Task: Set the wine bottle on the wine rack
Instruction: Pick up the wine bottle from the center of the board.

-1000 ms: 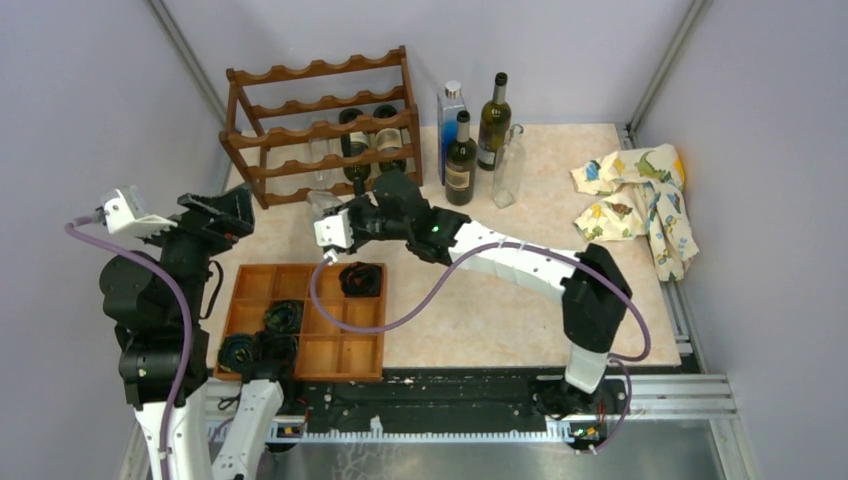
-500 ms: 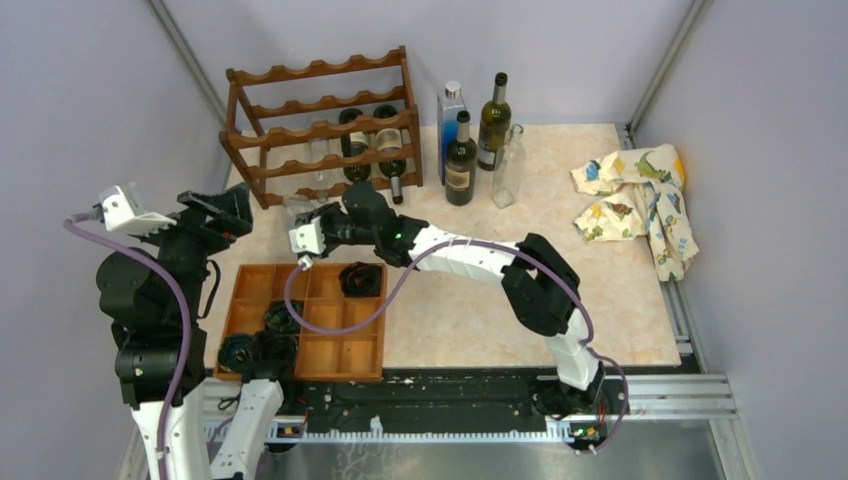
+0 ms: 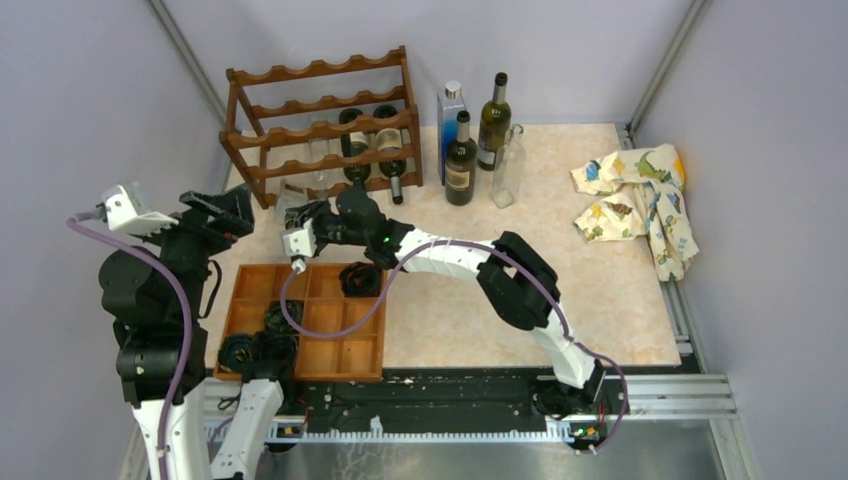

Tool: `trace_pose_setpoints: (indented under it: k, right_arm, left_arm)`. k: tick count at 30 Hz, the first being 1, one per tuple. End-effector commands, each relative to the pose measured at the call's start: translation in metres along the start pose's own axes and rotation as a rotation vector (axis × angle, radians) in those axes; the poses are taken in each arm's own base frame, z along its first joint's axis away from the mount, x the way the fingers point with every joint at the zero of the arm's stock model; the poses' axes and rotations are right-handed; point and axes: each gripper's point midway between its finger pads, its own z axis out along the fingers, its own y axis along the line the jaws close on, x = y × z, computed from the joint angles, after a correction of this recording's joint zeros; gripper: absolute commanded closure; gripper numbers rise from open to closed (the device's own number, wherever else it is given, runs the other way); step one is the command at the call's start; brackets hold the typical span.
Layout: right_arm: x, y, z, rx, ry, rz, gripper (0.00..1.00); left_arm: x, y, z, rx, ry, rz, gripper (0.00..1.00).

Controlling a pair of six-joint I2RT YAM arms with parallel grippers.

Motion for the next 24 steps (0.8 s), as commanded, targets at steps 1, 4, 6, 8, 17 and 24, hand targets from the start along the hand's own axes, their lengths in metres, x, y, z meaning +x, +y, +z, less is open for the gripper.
trace_pose_setpoints:
  k: [1,4,6,8,17,24]
  right_arm:
    - [-0.083,-0.118,-0.014,0.349,-0.197,-0.285,1.00]
    - [-0.081,-0.116,-0.012,0.355,-0.200,-0.308,1.00]
    - [-0.080,-0.115,-0.011,0.362,-0.204,-0.321,1.00]
    - [-0.080,-0.114,-0.009,0.365,-0.208,-0.331,1.00]
    - [-0.092,-0.109,-0.006,0.337,-0.268,-0.354,1.00]
    - [-0.099,-0.095,-0.009,0.275,-0.305,-0.351,1.00]
  left_arm:
    - [0.007,0.001,0.002,0.006,0.018,0.002,0.02]
    - [0.009,0.001,0.002,0.007,0.024,0.001,0.02]
    - [0.011,0.002,0.002,0.007,0.028,-0.001,0.02]
    - [0.013,0.003,0.002,0.007,0.031,-0.001,0.02]
    - [0.014,0.003,0.004,0.008,0.033,0.008,0.02]
    - [0.021,0.007,0.007,-0.001,0.048,0.015,0.02]
